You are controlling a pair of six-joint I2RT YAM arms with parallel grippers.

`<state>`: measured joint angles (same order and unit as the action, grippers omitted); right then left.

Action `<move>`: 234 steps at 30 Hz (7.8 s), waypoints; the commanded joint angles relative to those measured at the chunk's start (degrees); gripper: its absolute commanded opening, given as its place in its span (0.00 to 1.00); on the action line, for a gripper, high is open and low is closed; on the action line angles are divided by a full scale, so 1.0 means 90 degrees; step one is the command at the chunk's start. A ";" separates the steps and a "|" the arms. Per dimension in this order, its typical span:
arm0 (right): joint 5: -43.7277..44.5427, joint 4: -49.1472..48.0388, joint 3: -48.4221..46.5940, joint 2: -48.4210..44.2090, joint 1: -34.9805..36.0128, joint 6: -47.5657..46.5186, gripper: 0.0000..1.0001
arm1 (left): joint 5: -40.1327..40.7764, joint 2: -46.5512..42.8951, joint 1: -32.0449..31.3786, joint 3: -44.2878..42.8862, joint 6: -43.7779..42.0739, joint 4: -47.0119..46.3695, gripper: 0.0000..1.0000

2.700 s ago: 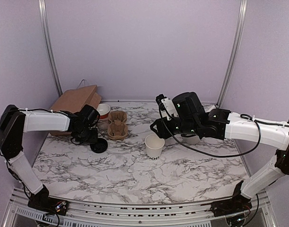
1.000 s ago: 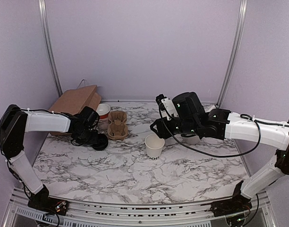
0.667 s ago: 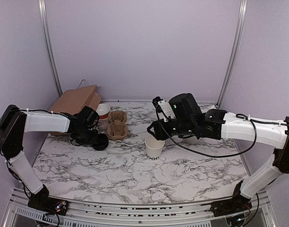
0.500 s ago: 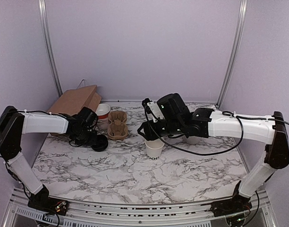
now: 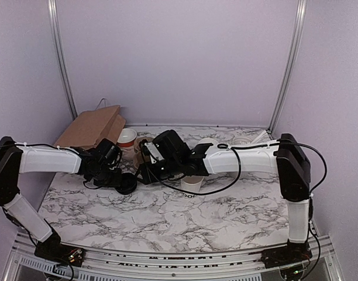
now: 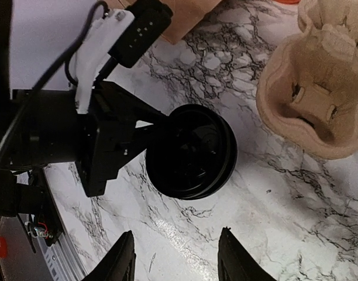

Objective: Pack the takeout coffee

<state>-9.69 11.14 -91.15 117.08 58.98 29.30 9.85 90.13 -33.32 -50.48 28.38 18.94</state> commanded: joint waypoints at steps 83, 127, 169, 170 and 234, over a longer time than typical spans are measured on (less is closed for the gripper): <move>-0.0558 -0.0648 -0.0703 0.0916 -0.0342 0.1236 0.00 | 0.0166 -0.1109 -0.0566 0.0515 0.0338 -0.0550 0.39; 0.3734 0.1689 0.1295 -0.3282 -0.0391 -0.1144 0.01 | -0.2832 -0.1855 -0.0565 -0.0581 0.1085 -0.2286 0.62; 0.5868 0.2954 0.1758 -0.3495 0.0223 -0.2222 0.01 | -0.2980 -0.0238 -0.1393 -0.0964 0.2447 -0.3374 0.61; 0.5863 0.2978 0.1737 -0.3456 0.0248 -0.2213 0.01 | -0.2984 -0.0209 -0.1400 -0.0964 0.2443 -0.3374 0.61; 0.6854 0.3291 0.1038 -0.2204 0.0722 -0.2189 0.08 | -0.3192 0.0571 -0.1616 -0.0656 0.2094 -0.3241 0.38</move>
<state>51.55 41.15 -78.96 96.99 65.01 9.54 -17.65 93.30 -47.16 -55.96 48.51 -10.09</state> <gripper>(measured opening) 0.080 0.389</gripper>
